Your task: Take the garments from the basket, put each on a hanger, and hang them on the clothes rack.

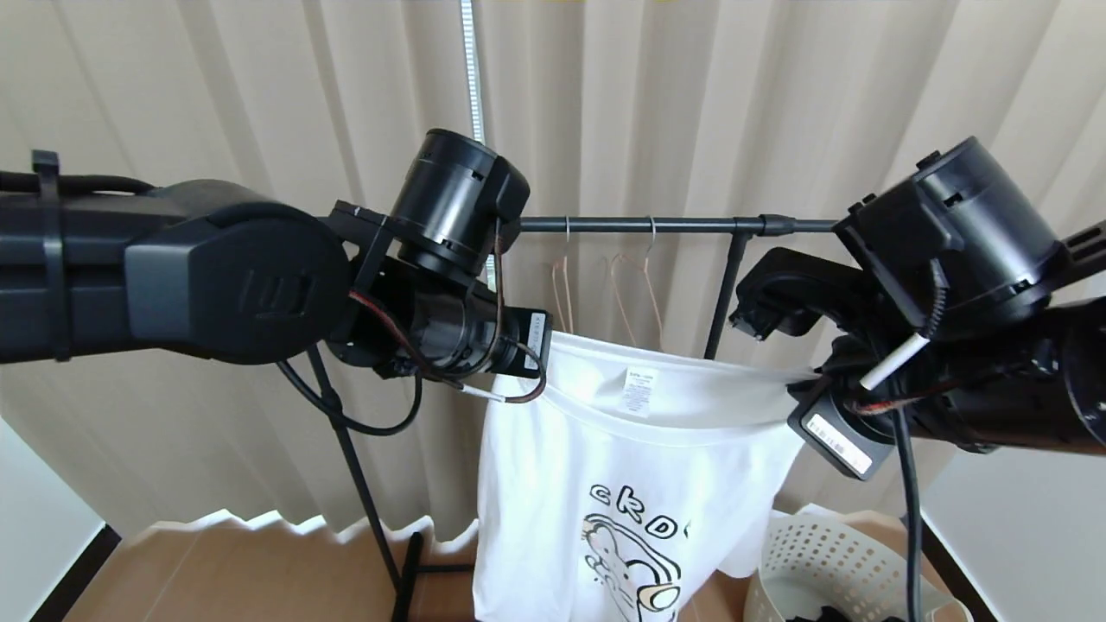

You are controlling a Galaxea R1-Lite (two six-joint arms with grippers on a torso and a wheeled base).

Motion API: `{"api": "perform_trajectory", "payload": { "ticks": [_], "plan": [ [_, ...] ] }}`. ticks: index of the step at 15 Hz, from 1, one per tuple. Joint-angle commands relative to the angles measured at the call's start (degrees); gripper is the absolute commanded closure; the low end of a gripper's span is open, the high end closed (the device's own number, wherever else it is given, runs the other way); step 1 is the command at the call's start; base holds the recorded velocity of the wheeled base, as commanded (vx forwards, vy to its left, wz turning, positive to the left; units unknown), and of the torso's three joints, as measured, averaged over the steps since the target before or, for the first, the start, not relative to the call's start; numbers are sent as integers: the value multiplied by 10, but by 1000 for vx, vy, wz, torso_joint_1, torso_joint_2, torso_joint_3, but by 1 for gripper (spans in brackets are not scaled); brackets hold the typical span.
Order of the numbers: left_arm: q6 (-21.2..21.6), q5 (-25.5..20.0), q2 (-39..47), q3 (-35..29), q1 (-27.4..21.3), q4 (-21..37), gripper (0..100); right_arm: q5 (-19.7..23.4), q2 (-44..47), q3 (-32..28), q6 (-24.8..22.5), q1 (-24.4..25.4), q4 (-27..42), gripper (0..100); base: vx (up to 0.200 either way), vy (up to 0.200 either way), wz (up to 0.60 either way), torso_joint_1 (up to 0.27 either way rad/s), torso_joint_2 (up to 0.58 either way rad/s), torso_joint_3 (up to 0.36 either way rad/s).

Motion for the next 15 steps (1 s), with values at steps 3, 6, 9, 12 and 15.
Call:
{"api": "perform_trajectory", "payload": {
  "ticks": [3, 6, 9, 12, 15],
  "plan": [
    [44, -54, 70, -133, 7, 2, 100, 105, -30, 9, 61, 103, 47, 100, 0, 0, 0, 0, 0, 0],
    [59, -79, 115, -227, 6, 2, 100, 157, -6, -2, 136, 157, 34, 100, 0, 0, 0, 0, 0, 0],
    [58, -123, 126, -263, 3, 2, 100, 157, 48, -29, 225, 183, -11, 100, 0, 0, 0, 0, 0, 0],
    [56, -145, 125, -263, 0, 2, 100, 152, 107, -85, 340, 200, -42, 100, 0, 0, 0, 0, 0, 0],
    [55, -145, 123, -263, 0, 2, 100, 149, 104, -97, 366, 200, -35, 100, 0, 0, 0, 0, 0, 0]
  ]
}}
